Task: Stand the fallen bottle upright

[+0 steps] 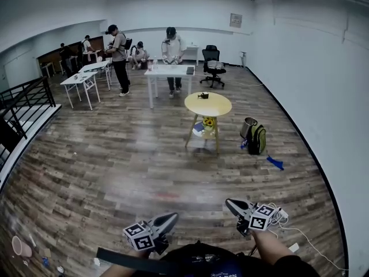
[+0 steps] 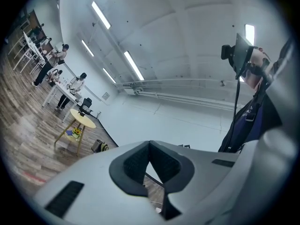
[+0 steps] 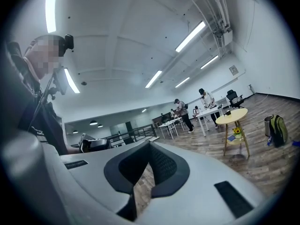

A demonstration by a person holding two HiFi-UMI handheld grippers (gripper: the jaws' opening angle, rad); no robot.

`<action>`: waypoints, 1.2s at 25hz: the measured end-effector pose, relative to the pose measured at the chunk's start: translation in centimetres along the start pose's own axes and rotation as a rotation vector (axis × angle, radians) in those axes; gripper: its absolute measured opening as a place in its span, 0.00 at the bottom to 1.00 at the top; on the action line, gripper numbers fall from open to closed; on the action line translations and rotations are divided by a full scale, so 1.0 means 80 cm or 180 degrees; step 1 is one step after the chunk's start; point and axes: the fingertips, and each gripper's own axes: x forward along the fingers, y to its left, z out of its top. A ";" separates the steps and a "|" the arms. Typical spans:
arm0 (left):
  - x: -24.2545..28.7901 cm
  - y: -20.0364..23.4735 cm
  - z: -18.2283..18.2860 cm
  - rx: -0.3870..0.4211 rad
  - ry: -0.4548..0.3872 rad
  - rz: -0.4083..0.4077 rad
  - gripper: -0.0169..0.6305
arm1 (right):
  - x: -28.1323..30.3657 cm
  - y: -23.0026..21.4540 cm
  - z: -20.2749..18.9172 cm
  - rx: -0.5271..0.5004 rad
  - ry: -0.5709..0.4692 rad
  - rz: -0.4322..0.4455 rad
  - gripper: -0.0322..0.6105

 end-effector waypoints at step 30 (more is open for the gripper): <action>0.372 0.032 -0.006 -0.0015 0.0017 0.0023 0.04 | -0.124 -0.315 0.116 -0.0077 0.0024 0.0075 0.05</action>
